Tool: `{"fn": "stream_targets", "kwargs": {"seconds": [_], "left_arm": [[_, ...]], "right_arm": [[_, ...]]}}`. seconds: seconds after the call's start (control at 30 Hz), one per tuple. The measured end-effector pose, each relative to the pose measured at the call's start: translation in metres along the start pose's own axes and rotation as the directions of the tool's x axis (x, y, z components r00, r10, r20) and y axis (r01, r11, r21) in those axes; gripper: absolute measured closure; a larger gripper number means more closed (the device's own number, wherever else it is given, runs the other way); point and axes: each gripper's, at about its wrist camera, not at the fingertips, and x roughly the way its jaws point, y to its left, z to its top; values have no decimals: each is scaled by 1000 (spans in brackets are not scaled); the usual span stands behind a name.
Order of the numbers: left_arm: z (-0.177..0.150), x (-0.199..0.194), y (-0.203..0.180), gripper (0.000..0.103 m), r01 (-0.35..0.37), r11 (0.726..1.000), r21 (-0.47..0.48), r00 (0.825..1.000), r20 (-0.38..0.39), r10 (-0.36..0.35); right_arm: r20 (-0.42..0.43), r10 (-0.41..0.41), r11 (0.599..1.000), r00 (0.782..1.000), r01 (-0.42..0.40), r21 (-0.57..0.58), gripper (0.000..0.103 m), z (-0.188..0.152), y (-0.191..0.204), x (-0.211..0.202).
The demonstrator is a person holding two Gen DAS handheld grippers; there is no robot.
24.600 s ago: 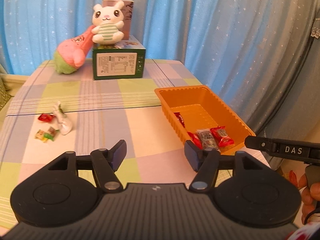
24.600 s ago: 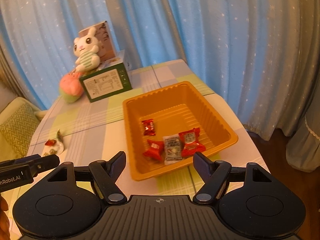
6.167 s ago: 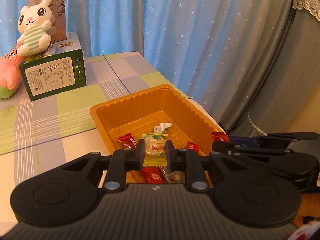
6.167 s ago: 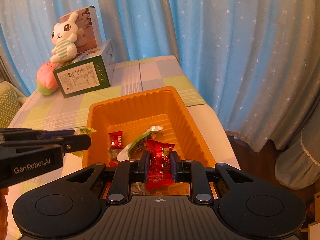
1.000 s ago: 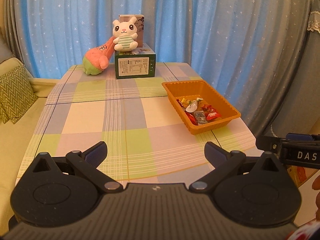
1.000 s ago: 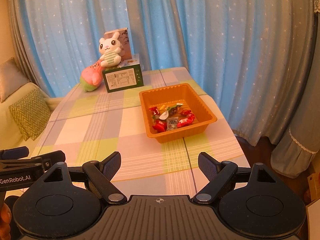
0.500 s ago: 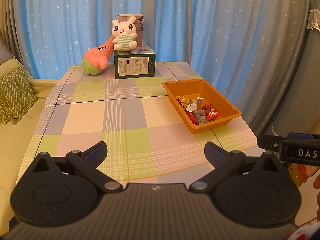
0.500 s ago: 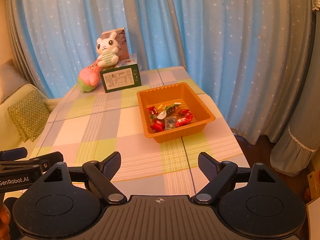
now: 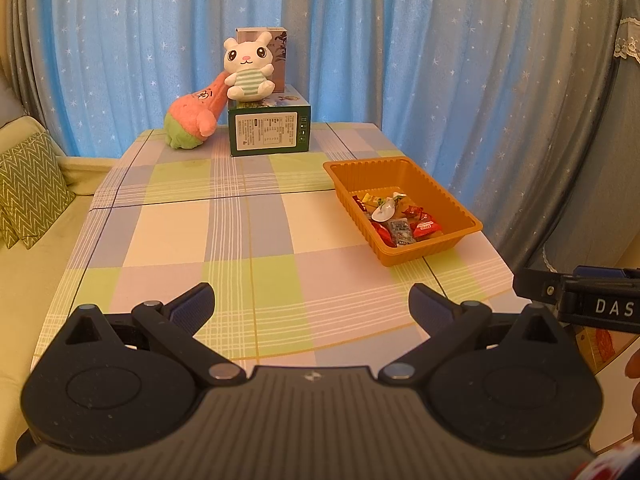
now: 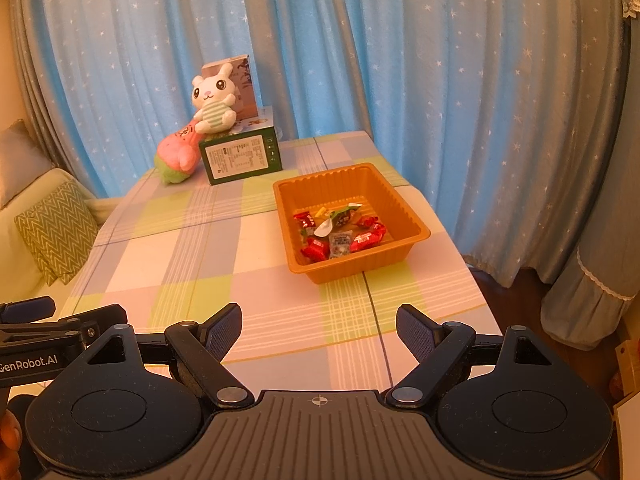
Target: Organize snacks
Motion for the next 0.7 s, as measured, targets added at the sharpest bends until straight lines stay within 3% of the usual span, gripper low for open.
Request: {"fn": "stream_targets", "kwargs": {"seconds": [0.7], "left_arm": [[-1,0,0,0,0,1000,-1,1000,0,0]], "right_arm": [[-1,0,1000,1000,0,2,19,-1,-1,0]]}}
